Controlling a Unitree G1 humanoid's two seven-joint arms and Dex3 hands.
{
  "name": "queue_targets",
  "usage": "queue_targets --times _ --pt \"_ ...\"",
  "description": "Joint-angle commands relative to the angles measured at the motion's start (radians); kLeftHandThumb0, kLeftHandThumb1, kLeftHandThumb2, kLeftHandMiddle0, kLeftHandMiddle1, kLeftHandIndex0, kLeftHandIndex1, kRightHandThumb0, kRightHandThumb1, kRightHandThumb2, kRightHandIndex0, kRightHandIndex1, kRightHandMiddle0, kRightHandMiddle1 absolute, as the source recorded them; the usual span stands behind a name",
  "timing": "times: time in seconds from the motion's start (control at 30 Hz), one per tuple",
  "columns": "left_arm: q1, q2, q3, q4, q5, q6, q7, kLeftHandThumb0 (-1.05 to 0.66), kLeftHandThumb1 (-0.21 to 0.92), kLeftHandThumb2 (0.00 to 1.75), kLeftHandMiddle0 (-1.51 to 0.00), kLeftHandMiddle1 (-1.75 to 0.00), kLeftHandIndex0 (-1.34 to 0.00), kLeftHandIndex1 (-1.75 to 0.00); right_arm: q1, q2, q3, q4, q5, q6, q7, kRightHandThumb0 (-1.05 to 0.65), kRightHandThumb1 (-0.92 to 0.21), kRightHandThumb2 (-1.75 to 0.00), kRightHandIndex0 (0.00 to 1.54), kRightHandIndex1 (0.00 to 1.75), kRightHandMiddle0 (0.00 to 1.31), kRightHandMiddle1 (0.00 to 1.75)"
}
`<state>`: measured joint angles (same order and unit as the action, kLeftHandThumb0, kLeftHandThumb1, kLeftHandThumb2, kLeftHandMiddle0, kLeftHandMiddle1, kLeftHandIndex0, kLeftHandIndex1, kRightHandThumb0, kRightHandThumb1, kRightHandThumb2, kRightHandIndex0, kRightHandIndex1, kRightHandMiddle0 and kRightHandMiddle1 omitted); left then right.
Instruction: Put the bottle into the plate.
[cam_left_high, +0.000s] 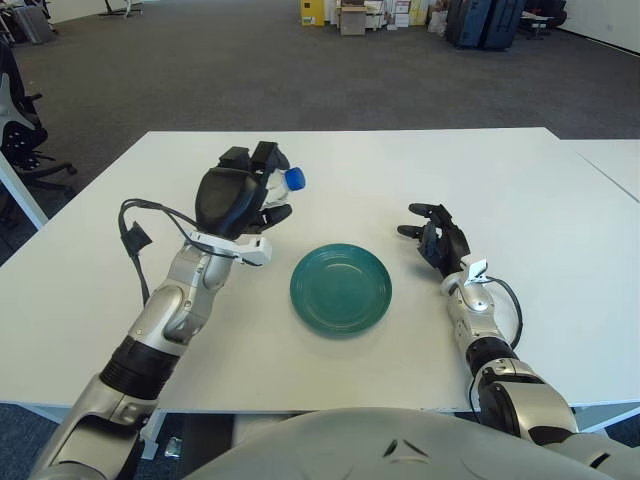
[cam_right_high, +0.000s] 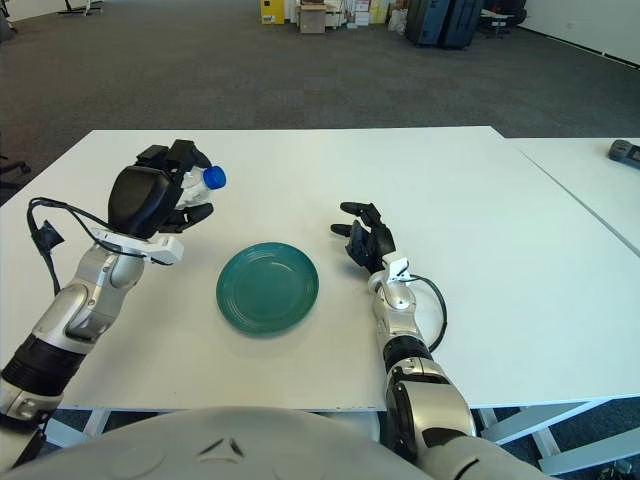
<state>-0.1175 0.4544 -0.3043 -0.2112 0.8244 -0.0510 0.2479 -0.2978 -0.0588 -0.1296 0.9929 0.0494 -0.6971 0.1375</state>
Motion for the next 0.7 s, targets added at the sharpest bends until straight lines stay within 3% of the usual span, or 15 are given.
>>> queue_targets --times 0.0,0.33,0.67 --pt "-0.012 -0.030 -0.025 0.011 -0.013 -0.026 -0.039 -0.43 0.41 1.19 -1.14 -1.75 -0.53 -1.75 0.045 0.009 -0.003 0.050 0.001 0.027 -0.008 -0.81 -0.92 -0.97 0.63 0.64 0.22 0.97" --pt "-0.067 -0.069 -0.084 0.154 -0.076 -0.147 -0.146 -0.44 0.39 1.22 -1.13 -1.75 -0.54 -1.75 0.045 0.012 0.000 0.050 0.000 0.025 -0.014 -0.82 -0.92 -0.98 0.64 0.64 0.24 0.98" --pt "-0.077 -0.093 -0.136 0.286 -0.048 -0.230 -0.142 -0.45 0.36 1.26 -1.12 -1.75 -0.57 -1.75 0.053 0.016 0.000 0.039 0.001 0.018 -0.022 -0.82 -0.92 -0.99 0.64 0.64 0.25 0.98"
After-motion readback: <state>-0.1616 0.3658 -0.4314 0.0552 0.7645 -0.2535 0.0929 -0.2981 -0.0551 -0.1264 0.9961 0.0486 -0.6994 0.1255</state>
